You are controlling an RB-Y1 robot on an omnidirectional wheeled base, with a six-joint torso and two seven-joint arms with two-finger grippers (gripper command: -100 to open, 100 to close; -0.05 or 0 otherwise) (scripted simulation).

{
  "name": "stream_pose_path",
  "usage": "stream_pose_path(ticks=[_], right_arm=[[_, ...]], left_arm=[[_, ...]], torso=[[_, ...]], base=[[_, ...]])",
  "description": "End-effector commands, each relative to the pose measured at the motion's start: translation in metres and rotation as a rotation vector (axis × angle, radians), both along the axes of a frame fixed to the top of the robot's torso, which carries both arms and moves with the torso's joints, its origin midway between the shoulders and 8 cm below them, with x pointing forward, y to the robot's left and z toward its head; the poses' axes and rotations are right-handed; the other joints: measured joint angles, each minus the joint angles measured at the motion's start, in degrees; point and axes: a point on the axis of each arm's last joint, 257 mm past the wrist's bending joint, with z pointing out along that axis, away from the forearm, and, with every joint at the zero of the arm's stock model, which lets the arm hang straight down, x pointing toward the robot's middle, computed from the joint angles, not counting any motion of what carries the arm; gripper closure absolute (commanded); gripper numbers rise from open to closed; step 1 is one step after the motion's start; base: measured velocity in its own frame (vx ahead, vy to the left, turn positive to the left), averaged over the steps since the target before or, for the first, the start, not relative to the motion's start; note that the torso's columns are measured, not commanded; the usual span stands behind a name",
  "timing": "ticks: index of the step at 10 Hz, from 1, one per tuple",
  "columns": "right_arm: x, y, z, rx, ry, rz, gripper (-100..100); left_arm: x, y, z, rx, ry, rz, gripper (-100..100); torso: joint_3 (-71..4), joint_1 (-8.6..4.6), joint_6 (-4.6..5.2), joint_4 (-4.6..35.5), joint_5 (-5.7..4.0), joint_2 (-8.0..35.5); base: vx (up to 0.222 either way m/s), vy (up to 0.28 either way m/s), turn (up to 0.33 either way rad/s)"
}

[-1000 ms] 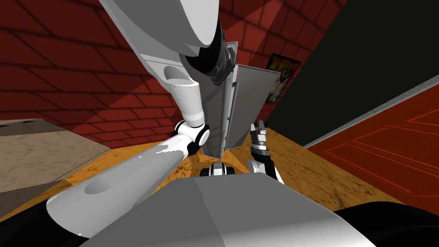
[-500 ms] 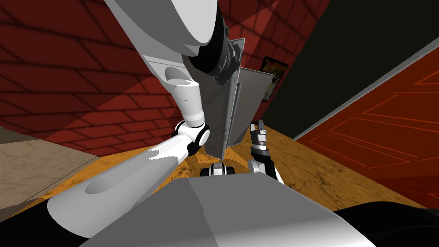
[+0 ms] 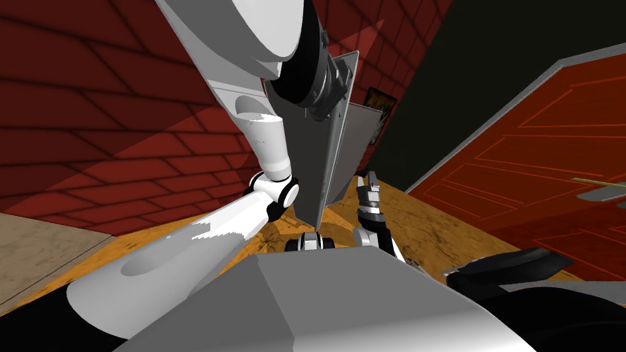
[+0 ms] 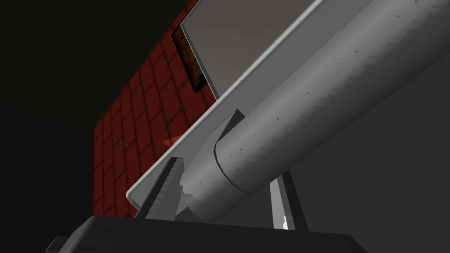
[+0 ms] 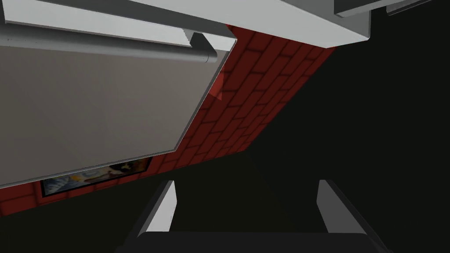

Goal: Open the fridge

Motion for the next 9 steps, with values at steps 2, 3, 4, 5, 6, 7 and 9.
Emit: stream_pose_path(ticks=[2,3,4,5,6,7,9], right_arm=[[0.000,0.000,0.000,0.000,0.000,0.000,0],[0.000,0.000,0.000,0.000,0.000,0.000,0],[0.000,0.000,0.000,0.000,0.000,0.000,0],[0.000,0.000,0.000,0.000,0.000,0.000,0],[0.000,0.000,0.000,0.000,0.000,0.000,0],[0.000,0.000,0.000,0.000,0.000,0.000,0],[0.000,0.000,0.000,0.000,0.000,0.000,0]], left_arm=[[-0.019,-0.009,0.006,-0.009,-0.015,-0.072,100],[-0.025,-0.011,0.007,-0.011,-0.018,-0.094,100],[-0.031,-0.013,0.008,-0.012,-0.021,-0.116,100],[-0.038,-0.014,0.009,-0.013,-0.024,-0.137,100],[-0.044,-0.016,0.009,-0.014,-0.027,-0.159,100],[-0.050,-0.018,0.010,-0.015,-0.030,-0.180,100],[-0.048,-0.015,0.021,-0.004,-0.015,-0.159,-100]], torso=[[0.07,0.27,-0.23,-0.06,0.23,0.10],[0.17,0.33,-0.17,-0.07,0.22,0.19],[0.22,0.45,-0.19,-0.05,0.26,0.24],[0.25,0.49,-0.25,0.01,0.32,0.31],[0.26,0.61,-0.30,0.08,0.38,0.37],[0.27,0.57,-0.29,0.10,0.36,0.39],[0.13,-0.05,-0.26,-0.06,0.12,0.15]], base=[[-0.036,0.180,-0.151],[-0.029,0.229,-0.205],[-0.040,0.230,-0.181],[-0.044,0.244,-0.168],[-0.038,0.242,-0.190],[-0.033,0.224,-0.212],[0.013,0.047,-0.021]])
